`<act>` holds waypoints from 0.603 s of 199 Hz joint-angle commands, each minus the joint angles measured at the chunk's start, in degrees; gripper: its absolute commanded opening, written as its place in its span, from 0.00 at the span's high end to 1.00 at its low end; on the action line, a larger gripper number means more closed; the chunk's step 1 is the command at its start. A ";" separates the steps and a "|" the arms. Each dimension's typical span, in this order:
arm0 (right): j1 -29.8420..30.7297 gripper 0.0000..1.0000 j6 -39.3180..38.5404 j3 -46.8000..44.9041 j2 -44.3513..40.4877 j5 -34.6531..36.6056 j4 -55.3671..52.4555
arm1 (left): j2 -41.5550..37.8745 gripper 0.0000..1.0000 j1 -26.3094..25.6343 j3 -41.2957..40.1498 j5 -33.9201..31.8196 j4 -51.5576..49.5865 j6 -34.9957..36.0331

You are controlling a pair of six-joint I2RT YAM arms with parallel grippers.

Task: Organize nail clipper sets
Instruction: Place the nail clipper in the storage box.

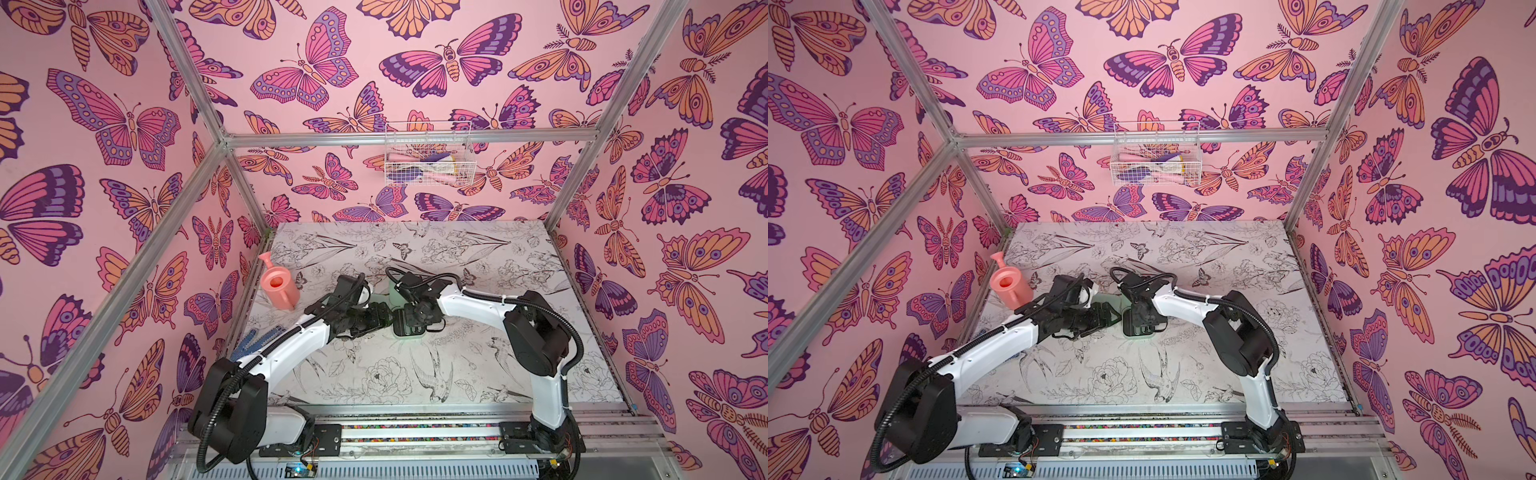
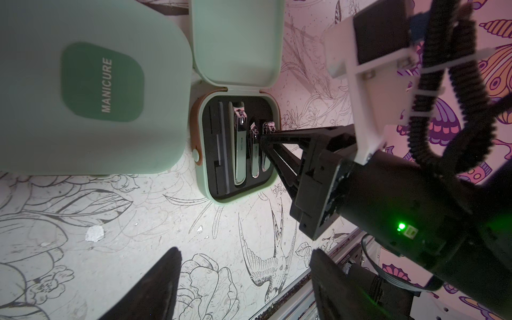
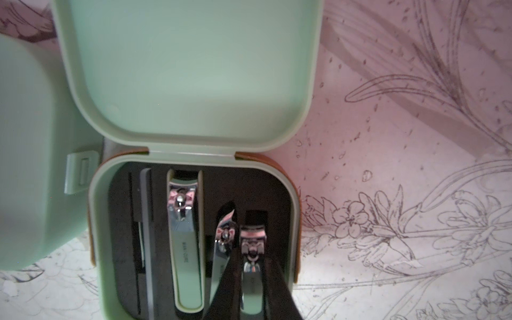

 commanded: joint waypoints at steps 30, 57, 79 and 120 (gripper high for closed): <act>0.48 0.92 2.02 -0.65 1.18 0.96 1.11 | -1.21 0.25 0.48 -1.12 0.31 -1.21 0.86; 0.64 0.92 2.20 -1.13 1.76 0.61 1.25 | -1.17 0.25 0.44 -1.20 0.25 -1.21 0.86; 0.99 0.92 2.29 -1.31 2.29 0.59 1.24 | -1.21 0.25 0.50 -1.21 0.32 -1.21 0.86; 1.18 0.92 2.20 -1.45 2.58 0.61 0.68 | -1.21 0.25 0.44 -1.30 0.25 -1.16 0.86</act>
